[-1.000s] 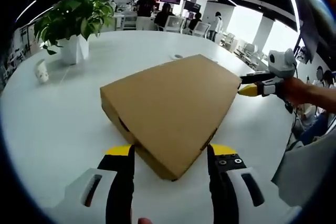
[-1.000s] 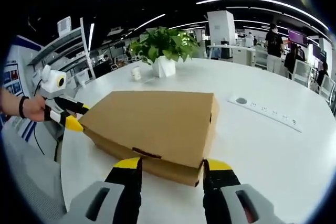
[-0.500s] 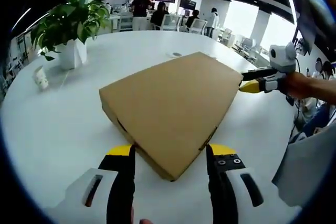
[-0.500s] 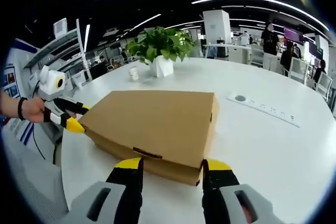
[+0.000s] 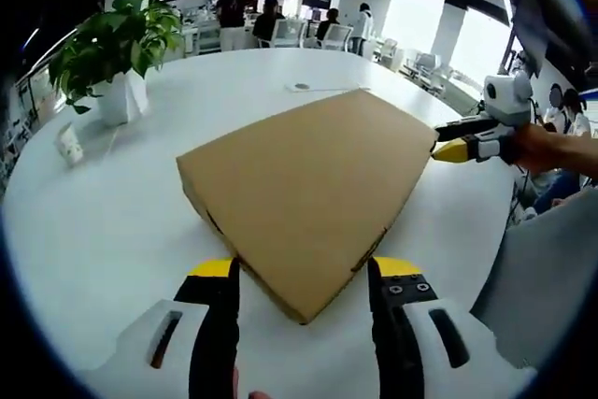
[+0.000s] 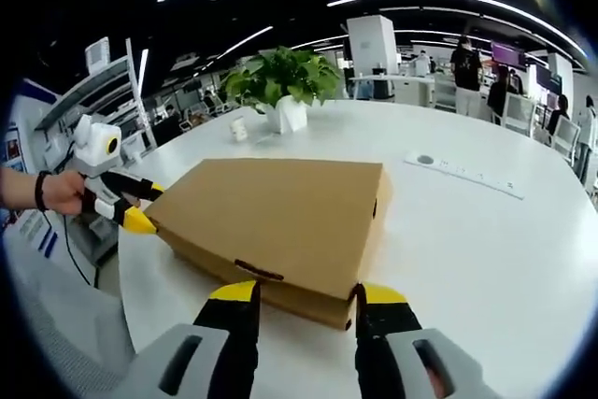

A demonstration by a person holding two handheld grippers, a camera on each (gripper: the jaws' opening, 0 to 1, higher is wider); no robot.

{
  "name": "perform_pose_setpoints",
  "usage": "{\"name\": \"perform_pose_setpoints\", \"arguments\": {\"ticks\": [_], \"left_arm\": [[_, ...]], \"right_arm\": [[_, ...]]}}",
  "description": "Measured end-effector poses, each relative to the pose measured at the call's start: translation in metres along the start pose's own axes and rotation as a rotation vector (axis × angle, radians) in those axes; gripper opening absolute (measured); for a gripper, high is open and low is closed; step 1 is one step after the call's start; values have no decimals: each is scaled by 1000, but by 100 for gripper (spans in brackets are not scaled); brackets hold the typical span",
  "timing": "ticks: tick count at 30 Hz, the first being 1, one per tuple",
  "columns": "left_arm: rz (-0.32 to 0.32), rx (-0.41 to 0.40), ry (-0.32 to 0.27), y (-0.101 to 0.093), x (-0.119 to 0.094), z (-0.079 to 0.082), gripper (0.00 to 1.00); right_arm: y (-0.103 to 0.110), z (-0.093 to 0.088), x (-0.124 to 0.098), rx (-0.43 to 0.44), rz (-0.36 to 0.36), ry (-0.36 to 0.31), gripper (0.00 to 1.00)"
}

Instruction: Operate the shoe box by opening the lid, removing the specified soft item, and placing it in the target area until the item is outside and the box remains undamaged.

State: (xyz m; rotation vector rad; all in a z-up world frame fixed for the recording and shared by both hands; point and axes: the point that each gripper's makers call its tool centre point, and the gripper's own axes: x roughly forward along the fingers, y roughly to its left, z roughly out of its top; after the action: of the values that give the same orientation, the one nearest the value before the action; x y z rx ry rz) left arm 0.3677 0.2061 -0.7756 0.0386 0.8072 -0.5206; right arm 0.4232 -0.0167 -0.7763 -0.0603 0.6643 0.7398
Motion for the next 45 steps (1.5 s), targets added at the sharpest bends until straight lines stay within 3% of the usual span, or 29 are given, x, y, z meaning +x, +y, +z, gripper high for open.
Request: {"name": "perform_pose_setpoints", "arguments": {"ticks": [8, 25, 30, 36, 45], "left_arm": [[1, -19, -6, -9, -18, -20, 55], [10, -26, -11, -7, -15, -18, 54], [14, -50, -38, -9, -24, -12, 53], [21, -85, -121, -9, -43, 8, 51], [21, -103, -191, -9, -61, 33, 50]], "right_arm": [[24, -19, -14, 23, -30, -20, 37], [22, -19, -14, 28, -33, -13, 37], [24, -10, -21, 33, -30, -15, 36], [27, 6, -34, 27, -26, -51, 33], [29, 37, -48, 25, -31, -120, 32]]}}
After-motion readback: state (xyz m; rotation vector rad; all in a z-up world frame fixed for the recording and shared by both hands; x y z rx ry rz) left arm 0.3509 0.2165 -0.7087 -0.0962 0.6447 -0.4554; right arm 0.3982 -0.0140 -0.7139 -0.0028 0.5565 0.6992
